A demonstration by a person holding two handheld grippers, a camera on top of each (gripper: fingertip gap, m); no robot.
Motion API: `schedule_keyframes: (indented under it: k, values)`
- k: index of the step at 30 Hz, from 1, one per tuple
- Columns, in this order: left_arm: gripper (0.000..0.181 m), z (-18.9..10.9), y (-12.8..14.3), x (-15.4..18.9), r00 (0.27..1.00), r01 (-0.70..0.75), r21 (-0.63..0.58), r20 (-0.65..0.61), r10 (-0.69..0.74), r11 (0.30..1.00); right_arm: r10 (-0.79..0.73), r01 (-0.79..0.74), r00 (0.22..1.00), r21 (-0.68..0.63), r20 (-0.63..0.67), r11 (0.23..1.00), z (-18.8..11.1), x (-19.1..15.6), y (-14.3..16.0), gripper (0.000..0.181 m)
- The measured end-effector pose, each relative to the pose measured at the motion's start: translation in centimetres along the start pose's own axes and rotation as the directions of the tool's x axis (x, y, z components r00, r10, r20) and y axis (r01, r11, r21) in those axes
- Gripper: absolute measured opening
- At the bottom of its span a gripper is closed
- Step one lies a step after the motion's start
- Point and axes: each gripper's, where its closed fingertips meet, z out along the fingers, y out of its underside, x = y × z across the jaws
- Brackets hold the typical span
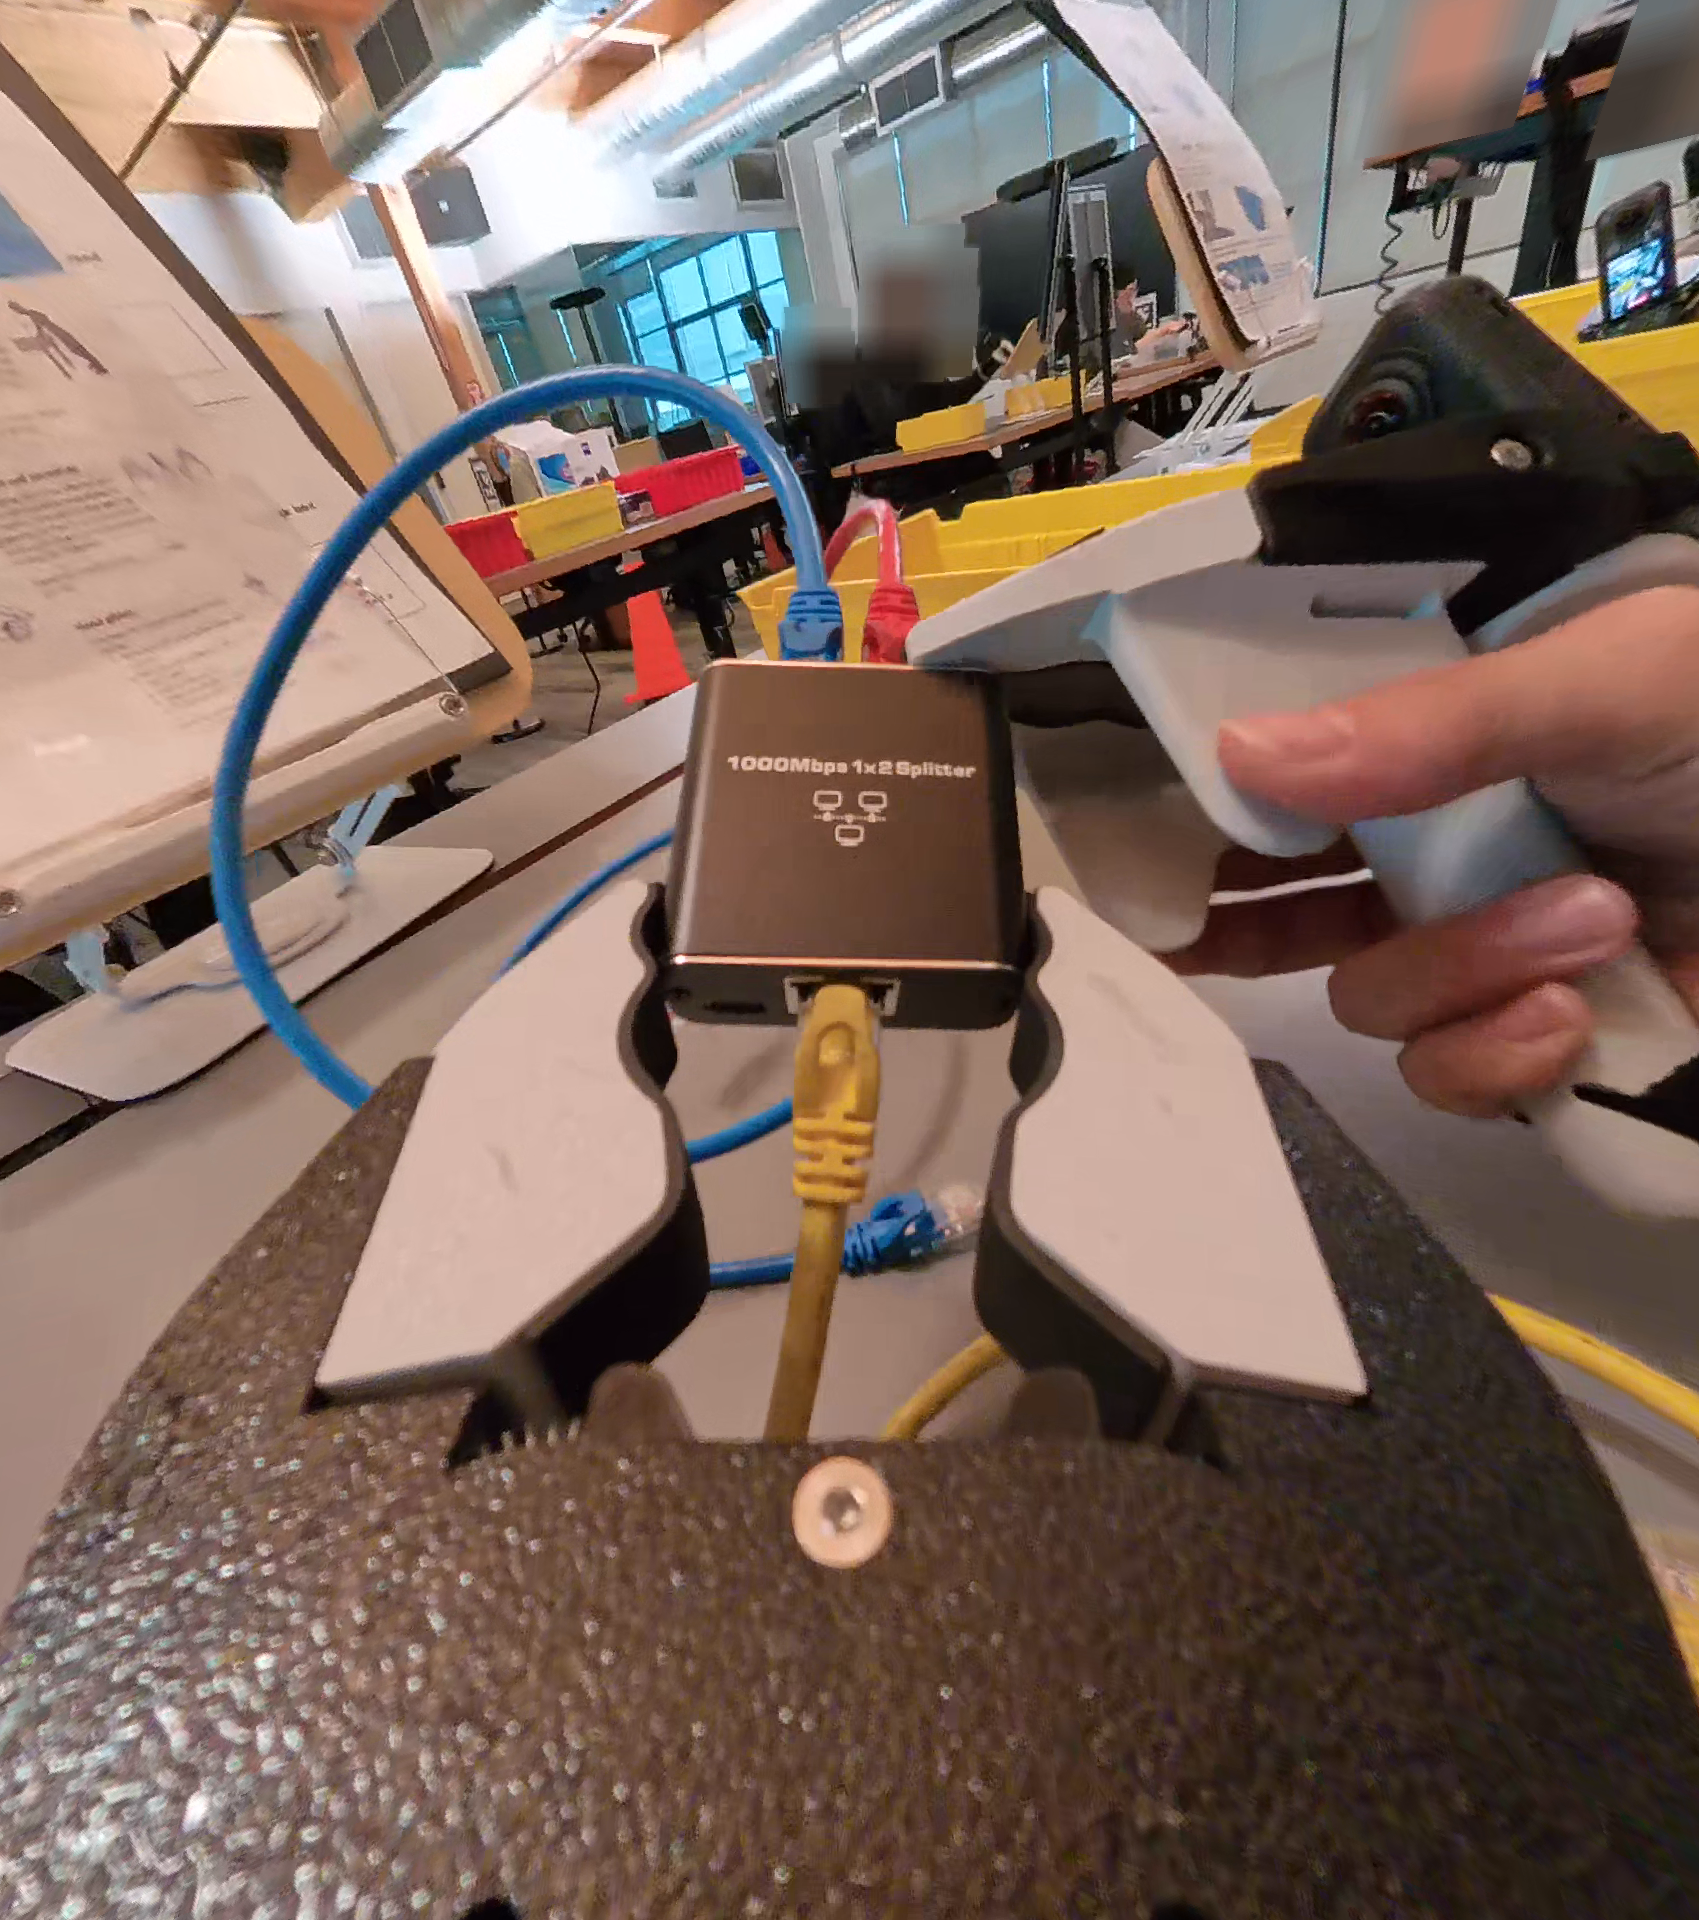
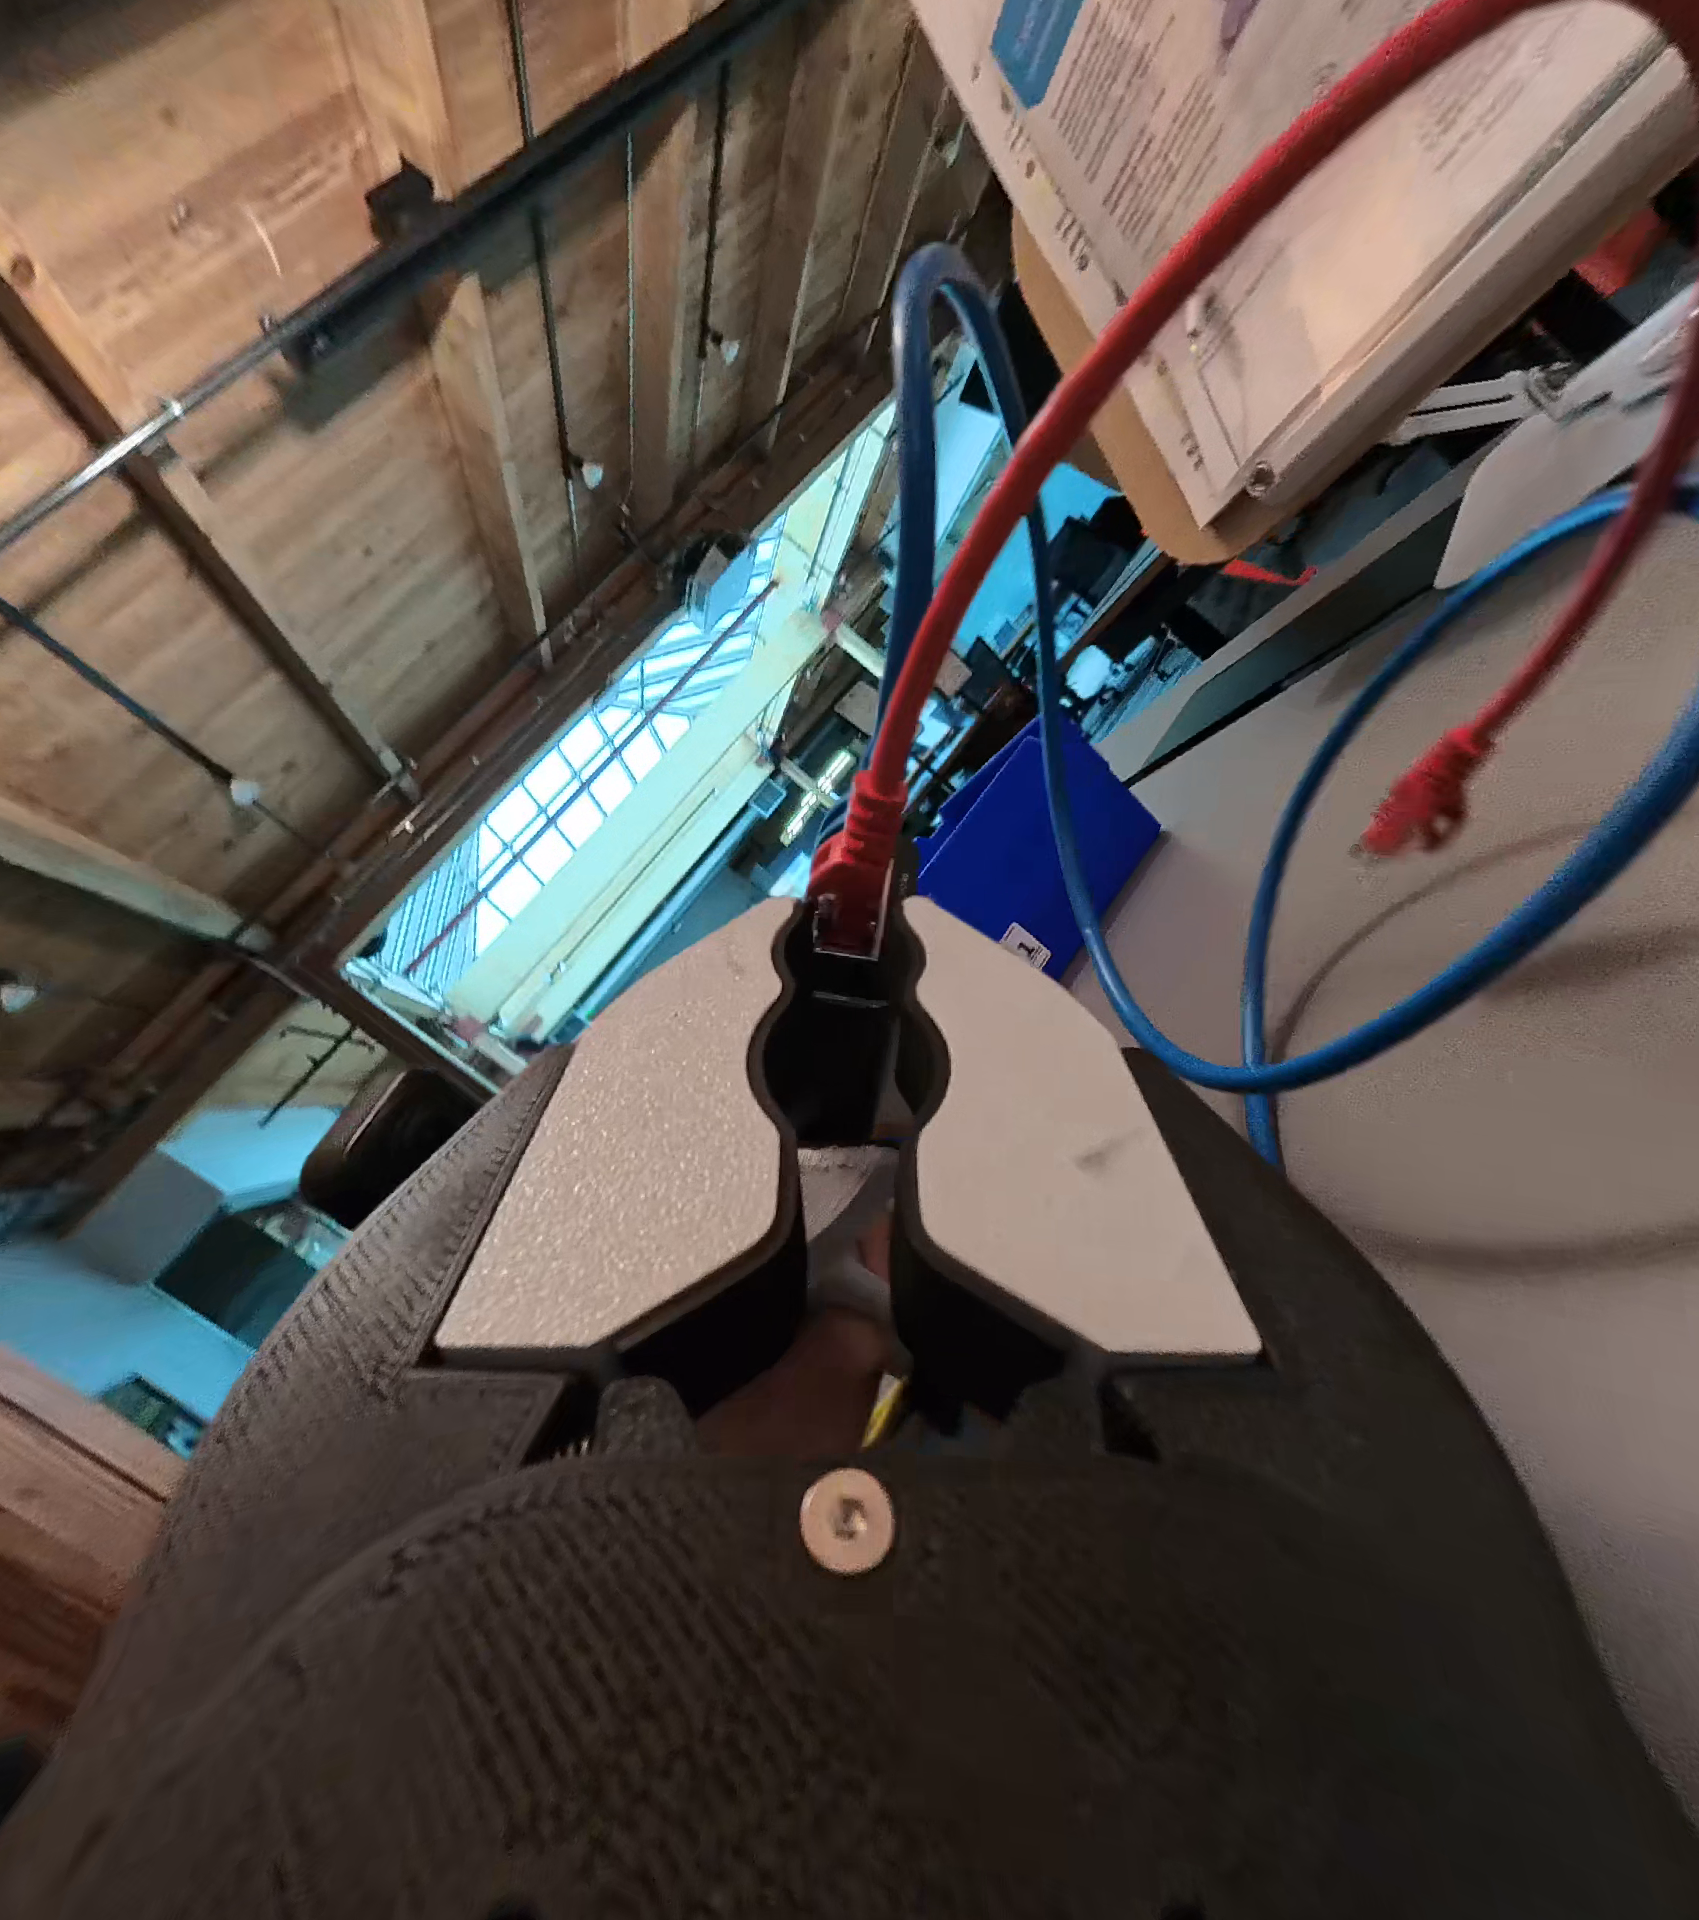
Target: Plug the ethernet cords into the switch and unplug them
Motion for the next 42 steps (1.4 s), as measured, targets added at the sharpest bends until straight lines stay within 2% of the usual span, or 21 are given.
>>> schedule_keyframes:
  k: [2, 6, 9, 13, 18, 25, 27, 28, 30, 32, 34, 37, 40, 42]
  values:
    - [0.062, 0.0, 0.1, 0.0, 1.0, -0.012, -0.005, 0.004, 0.012, 1.0, 0.029, -0.029, 1.0, 0.019, 0.002, 0.999, 0.2, 0.0, 0.1, 0.017]
    - [0.062, 0.0, 0.1, -0.1, 1.0, -0.018, -0.011, 0.014, 0.018, 1.0, 0.047, -0.047, 0.999, 0.052, 0.013, 0.998, 0.5, -0.2, 0.1, 0.011]
    - [0.062, 0.0, 0.2, -0.2, 1.0, -0.005, -0.016, 0.013, 0.005, 1.0, 0.07, -0.069, 0.997, 0.078, -0.014, 0.995, 0.5, 0.1, 0.1, 0.01]
    - [0.062, -0.1, 0.1, -0.2, 1.0, -0.007, -0.008, 0.017, 0.007, 1.0, 0.129, -0.13, 0.992, 0.097, 0.014, 0.987, 0.6, 0.0, 0.0, 0.011]
    - [0.062, 0.0, 0.4, -0.3, 1.0, -0.016, -0.033, 0.021, 0.017, 0.999, 0.011, -0.008, 0.999, 0.065, -0.042, 0.998, 0.6, 0.5, 0.2, 0.01]
    - [0.062, 0.0, 0.0, -0.3, 0.999, 0.033, 0.003, 0.008, -0.033, 0.999, -0.092, 0.092, 0.996, 0.042, -0.002, 0.995, 0.8, -0.1, -0.1, 0.011]
    - [0.062, -0.2, -0.1, -0.3, 1.0, 0.018, 0.014, 0.014, -0.018, 1.0, -0.086, 0.085, 0.996, 0.113, -0.003, 0.99, 0.3, -0.1, -2.2, 0.01]
    - [0.062, -0.3, -0.2, -0.5, 1.0, 0.01, 0.017, 0.03, -0.011, 1.0, -0.126, 0.125, 0.992, 0.082, 0.001, 0.989, 0.2, -0.3, -2.7, 0.01]
    - [0.062, -0.5, -0.5, -0.9, 0.998, 0.008, 0.031, 0.057, -0.009, 0.999, -0.306, 0.306, 0.951, -0.003, -0.045, 0.952, 0.1, -0.6, -2.8, 0.01]
    - [0.062, -0.6, -0.4, -1.2, 0.998, 0.031, 0.036, 0.061, -0.033, 0.999, -0.418, 0.414, 0.908, -0.083, -0.029, 0.906, -0.3, -2.0, -2.9, 0.01]
    - [0.062, -0.8, -0.4, -1.8, 0.995, 0.019, 0.034, 0.094, -0.022, 0.999, -0.527, 0.521, 0.85, -0.128, -0.016, 0.844, -1.2, -3.7, -4.2, 0.009]
    - [0.062, -0.9, -0.2, -2.0, 0.995, 0.016, 0.027, 0.1, -0.019, 1.0, -0.69, 0.671, 0.722, -0.188, -0.056, 0.717, -3.6, -6.1, -8.1, 0.009]
    - [0.062, -1.0, -0.2, -2.2, 0.994, 0.023, 0.033, 0.102, -0.026, 0.999, -0.779, 0.729, 0.609, -0.28, -0.151, 0.624, -7.1, -7.5, -12.7, 0.009]
    - [0.062, -1.0, -0.2, -2.3, 0.995, 0.032, 0.033, 0.097, -0.035, 0.999, -0.827, 0.738, 0.5, -0.374, -0.256, 0.561, -10.0, -7.1, -15.8, 0.009]
